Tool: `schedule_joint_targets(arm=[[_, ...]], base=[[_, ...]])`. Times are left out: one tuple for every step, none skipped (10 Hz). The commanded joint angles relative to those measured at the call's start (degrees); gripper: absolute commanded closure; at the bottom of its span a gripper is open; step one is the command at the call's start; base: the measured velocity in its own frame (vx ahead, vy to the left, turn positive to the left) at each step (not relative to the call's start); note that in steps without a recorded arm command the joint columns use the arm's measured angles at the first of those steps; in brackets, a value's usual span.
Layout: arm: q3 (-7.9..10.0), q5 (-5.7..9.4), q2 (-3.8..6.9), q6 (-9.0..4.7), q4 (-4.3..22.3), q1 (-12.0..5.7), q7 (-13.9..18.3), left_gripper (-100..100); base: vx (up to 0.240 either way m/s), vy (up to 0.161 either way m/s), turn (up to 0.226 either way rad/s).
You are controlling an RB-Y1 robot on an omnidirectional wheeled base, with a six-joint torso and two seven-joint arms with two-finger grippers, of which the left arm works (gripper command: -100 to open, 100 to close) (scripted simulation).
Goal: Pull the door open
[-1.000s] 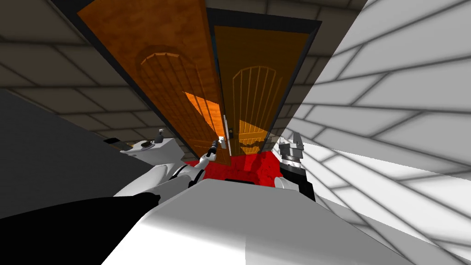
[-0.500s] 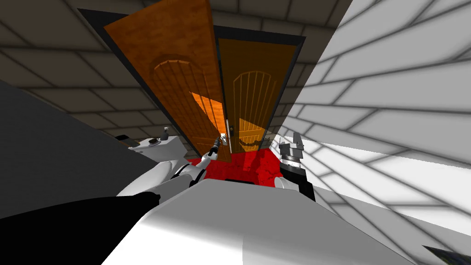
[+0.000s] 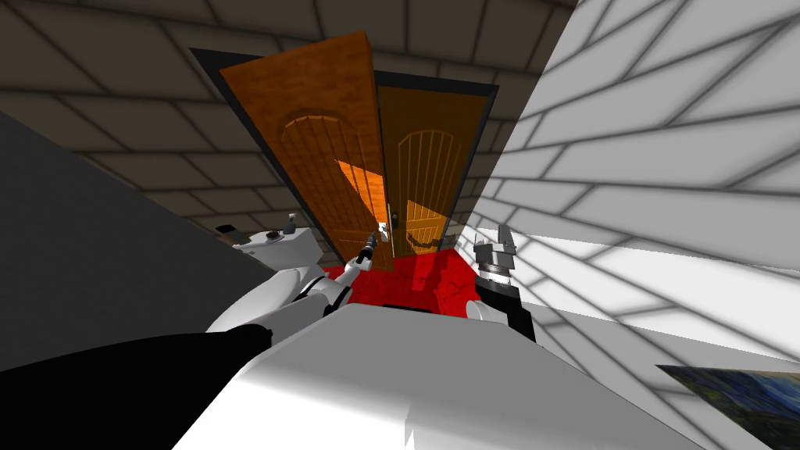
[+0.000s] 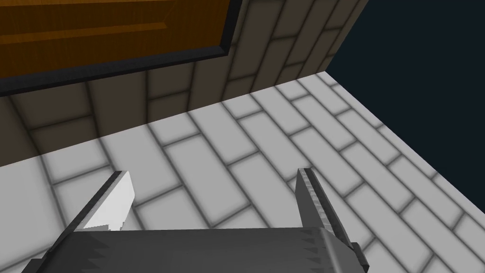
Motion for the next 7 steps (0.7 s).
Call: schedule_joint_targets(arm=[[-0.19, -0.07, -0.14, 0.91, -1.64, 0.49, -0.18, -100], [-0.04, -0.02, -0.05, 0.85, -1.62, 0.61, -0.22, -100], [0.14, 0.03, -0.08, 0.9, -1.71, 0.67, -0.39, -100], [0.21, 0.05, -0.08, 0.86, -1.68, 0.67, -0.44, -100], [0.37, 0.1, -0.1, 0.75, -1.61, 0.67, -0.55, -100], [0.54, 0.15, -0.11, 0.64, -1.54, 0.67, -0.66, -100], [0.71, 0.2, -0.13, 0.53, -1.48, 0.68, -0.78, -100]], base=[[-0.04, 0.015, -0.016], [-0.025, 0.007, -0.006], [0.091, 0.008, -0.02], [0.166, -0.02, -0.03], [0.218, -0.019, -0.02], [0.233, -0.019, -0.028], [0.207, 0.011, -0.027]])
